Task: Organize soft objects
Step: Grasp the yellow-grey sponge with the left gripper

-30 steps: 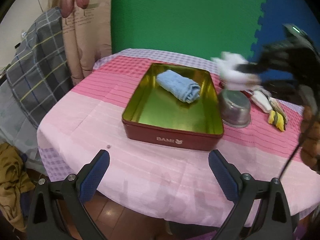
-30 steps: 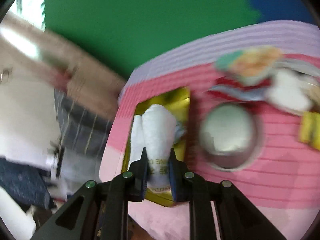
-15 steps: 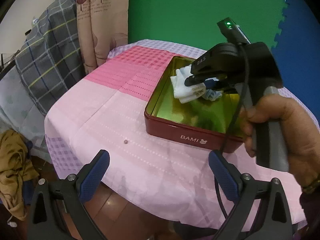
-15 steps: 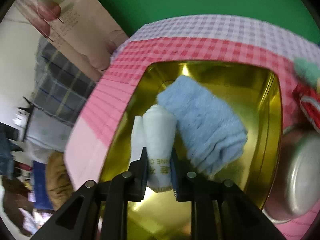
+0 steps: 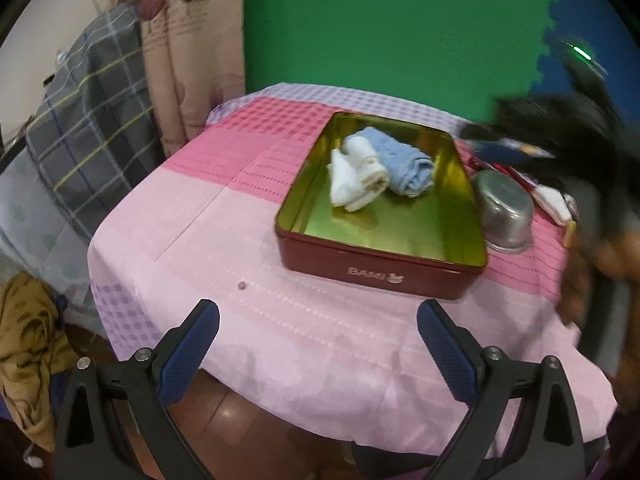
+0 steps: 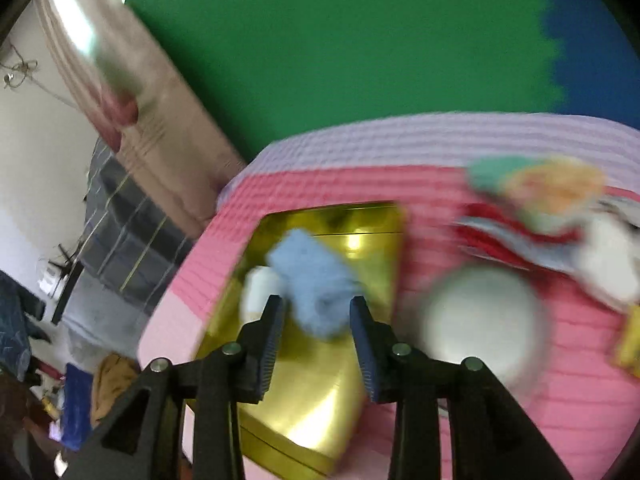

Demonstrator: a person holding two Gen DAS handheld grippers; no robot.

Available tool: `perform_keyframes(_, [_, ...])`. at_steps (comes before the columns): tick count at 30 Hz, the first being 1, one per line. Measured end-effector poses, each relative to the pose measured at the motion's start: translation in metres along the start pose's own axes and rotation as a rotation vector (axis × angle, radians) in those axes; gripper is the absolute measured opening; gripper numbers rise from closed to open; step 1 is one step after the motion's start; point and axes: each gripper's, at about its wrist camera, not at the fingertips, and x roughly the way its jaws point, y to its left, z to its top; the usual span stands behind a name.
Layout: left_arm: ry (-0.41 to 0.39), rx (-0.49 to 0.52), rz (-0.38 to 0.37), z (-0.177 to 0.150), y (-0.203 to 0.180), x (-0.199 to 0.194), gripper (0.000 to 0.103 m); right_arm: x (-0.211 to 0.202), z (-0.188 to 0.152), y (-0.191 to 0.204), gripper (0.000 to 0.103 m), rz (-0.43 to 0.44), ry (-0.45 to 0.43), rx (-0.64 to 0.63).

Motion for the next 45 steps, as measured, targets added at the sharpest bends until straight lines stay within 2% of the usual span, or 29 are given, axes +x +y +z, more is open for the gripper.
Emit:
perform_keyframes(4, [-0.025, 0.064, -0.017, -0.004, -0.015, -0.005, 0.098, -0.058, -0.037, -0.069, 0.035, -0.173, -0.039, 0.011])
perform_keyframes(6, [-0.017, 0.102, -0.046, -0.007, -0.025, -0.006, 0.098, -0.087, -0.059, -0.110, 0.035, -0.321, -0.054, 0.013])
perform_keyframes(9, [0.006, 0.161, -0.131, -0.013, -0.042, -0.007, 0.098, -0.121, -0.084, -0.173, 0.035, -0.550, -0.034, 0.020])
perform_keyframes(13, [0.061, 0.230, -0.262, -0.019, -0.071, -0.009, 0.098, -0.156, -0.105, -0.238, 0.035, -0.745, -0.028, 0.030])
perform_keyframes(14, [0.069, 0.239, -0.283, -0.019, -0.078, -0.010, 0.098, -0.162, -0.108, -0.248, 0.035, -0.749, -0.040, 0.044])
perform_keyframes(18, [0.116, 0.228, -0.405, -0.006, -0.112, -0.012, 0.098, -0.178, -0.108, -0.270, 0.039, -0.655, -0.100, 0.155])
perform_keyframes(21, [0.158, 0.186, -0.507, 0.012, -0.143, -0.004, 0.098, -0.175, -0.107, -0.270, 0.046, -0.640, -0.103, 0.145])
perform_keyframes(22, [0.176, 0.177, -0.538, 0.018, -0.154, 0.000, 0.098, -0.173, -0.107, -0.269, 0.052, -0.629, -0.099, 0.132])
perform_keyframes(26, [0.258, 0.138, -0.627, 0.037, -0.203, 0.030, 0.098, -0.176, -0.110, -0.267, 0.053, -0.570, -0.114, 0.121])
perform_keyframes(29, [0.336, 0.057, -0.703, 0.048, -0.226, 0.058, 0.097, -0.181, -0.113, -0.273, 0.053, -0.529, -0.138, 0.146])
perform_keyframes(32, [0.392, -0.067, -0.733, 0.056, -0.242, 0.083, 0.097, -0.185, -0.114, -0.276, 0.053, -0.478, -0.157, 0.165])
perform_keyframes(35, [0.435, -0.156, -0.725, 0.061, -0.251, 0.104, 0.097, -0.186, -0.115, -0.276, 0.053, -0.450, -0.161, 0.167])
perform_keyframes(43, [0.558, -0.272, -0.736, 0.061, -0.286, 0.144, 0.097, -0.189, -0.117, -0.280, 0.053, -0.381, -0.179, 0.187])
perform_keyframes(45, [0.562, -0.305, -0.743, 0.059, -0.292, 0.148, 0.096, -0.189, -0.118, -0.281, 0.053, -0.367, -0.182, 0.200])
